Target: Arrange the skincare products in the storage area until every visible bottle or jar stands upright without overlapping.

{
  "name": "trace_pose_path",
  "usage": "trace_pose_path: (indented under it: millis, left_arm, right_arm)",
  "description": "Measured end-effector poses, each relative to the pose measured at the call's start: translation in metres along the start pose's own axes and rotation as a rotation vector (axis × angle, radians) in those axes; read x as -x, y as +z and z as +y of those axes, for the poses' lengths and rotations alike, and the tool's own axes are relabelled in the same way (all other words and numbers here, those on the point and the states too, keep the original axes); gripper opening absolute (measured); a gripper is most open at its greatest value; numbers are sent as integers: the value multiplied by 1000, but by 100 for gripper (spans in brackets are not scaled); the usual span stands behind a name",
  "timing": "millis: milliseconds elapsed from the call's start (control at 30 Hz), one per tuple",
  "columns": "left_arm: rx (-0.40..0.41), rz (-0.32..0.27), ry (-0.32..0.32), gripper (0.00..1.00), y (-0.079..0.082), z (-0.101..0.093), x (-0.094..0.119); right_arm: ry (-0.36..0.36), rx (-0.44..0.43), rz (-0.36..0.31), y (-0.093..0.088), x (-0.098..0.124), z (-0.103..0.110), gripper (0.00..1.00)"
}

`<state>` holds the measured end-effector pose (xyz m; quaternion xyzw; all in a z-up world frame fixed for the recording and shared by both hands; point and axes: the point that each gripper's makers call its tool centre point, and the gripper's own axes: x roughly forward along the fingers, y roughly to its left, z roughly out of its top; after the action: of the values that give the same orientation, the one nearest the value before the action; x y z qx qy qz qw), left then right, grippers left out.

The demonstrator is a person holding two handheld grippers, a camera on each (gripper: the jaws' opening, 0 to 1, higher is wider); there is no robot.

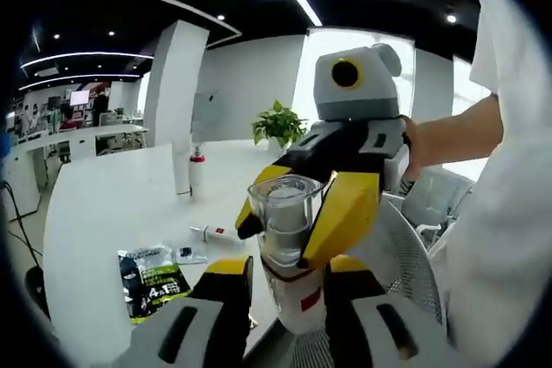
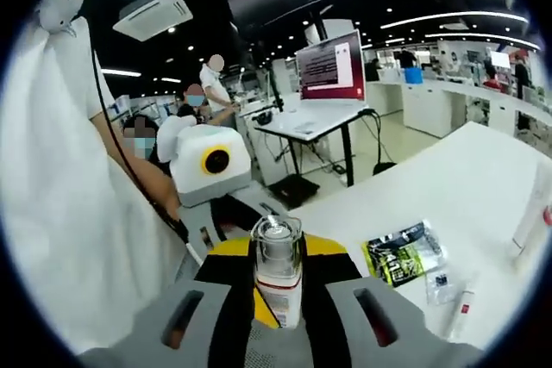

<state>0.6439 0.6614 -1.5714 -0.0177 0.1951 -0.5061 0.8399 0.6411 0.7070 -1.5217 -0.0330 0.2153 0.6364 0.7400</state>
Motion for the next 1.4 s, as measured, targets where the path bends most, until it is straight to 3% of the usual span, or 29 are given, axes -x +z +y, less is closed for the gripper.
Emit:
trace_pose_path:
  millis: [167,400,600,867,1033,1133,1200,1400]
  left_arm:
    - [-74,76,-17,33,-15,-6,-2]
    - [-90,70,-16,29,-14,-7,-1]
    - [-80,62,40,27,-10,4,3]
    - [-77,136,160,26,-24,24,2]
    - [-74,205,191,26,-38,28,-3]
    - [-98,257,202,26,-49,30,-4]
    - [-81,249,211,26,-47,33,-3]
    - [-79,251,223,26,-48,35,-1]
  right_arm:
    - [18,-1,-21,4,1,3,17]
    - [27,-9,-56,8,-3,8,17]
    - [-6,4,-113,14,-7,7,18]
    - [-190,-72,-191,2,-20,-7,23]
    - [-392,-128,-231,-16,-10,-28,35]
    - [-375,-96,-187,-24,-12,-21,26]
    - [-368,-80,-194,-19,-16,-19,18]
    - [-381,-77,-189,-20,-17,-23,17]
